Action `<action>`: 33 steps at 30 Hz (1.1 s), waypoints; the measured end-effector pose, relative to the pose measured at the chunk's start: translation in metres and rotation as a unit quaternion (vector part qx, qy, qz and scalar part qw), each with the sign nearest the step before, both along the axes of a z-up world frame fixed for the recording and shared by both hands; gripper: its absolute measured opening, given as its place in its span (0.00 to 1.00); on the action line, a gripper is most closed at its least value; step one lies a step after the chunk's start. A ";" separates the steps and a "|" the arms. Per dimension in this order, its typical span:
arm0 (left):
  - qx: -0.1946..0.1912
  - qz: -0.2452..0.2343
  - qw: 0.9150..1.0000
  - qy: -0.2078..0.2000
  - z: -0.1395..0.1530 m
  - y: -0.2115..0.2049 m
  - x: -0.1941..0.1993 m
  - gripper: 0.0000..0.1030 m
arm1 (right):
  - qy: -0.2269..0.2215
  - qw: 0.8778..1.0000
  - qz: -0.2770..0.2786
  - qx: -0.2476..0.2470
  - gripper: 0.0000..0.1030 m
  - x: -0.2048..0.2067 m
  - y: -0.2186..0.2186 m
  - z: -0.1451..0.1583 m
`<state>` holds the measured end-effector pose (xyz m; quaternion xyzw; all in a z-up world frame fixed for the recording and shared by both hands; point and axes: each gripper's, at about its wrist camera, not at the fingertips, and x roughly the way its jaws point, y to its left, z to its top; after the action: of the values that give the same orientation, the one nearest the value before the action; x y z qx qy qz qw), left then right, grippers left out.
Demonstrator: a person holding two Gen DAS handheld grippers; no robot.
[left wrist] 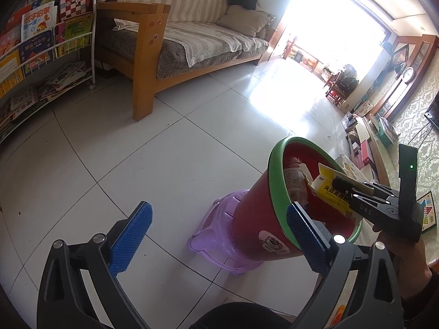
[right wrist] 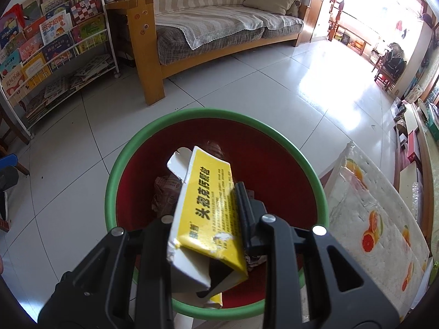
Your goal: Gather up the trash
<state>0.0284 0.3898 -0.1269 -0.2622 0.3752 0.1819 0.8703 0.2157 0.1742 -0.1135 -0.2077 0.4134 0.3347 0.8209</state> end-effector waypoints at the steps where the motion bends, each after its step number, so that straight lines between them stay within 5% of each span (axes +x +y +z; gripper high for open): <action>1: -0.001 0.001 1.000 0.000 0.000 0.001 0.000 0.91 | 0.001 1.000 -0.002 -0.003 0.25 0.001 0.001 -0.002; 14: -0.013 -0.007 1.000 0.005 -0.010 -0.010 -0.002 0.91 | 0.030 0.999 -0.021 -0.026 0.27 0.015 -0.007 -0.026; 22: -0.008 -0.018 1.000 0.005 -0.004 -0.017 0.008 0.91 | 0.016 1.000 -0.026 -0.009 0.72 0.009 -0.021 -0.011; 33: 0.015 -0.061 0.998 -0.004 0.022 -0.061 0.032 0.92 | -0.012 0.999 -0.029 0.035 0.93 -0.011 -0.069 0.043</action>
<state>0.0603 0.3291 -0.1053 -0.2269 0.3843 0.1331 0.8850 0.2047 0.1051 -0.0709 -0.1704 0.3975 0.3229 0.8419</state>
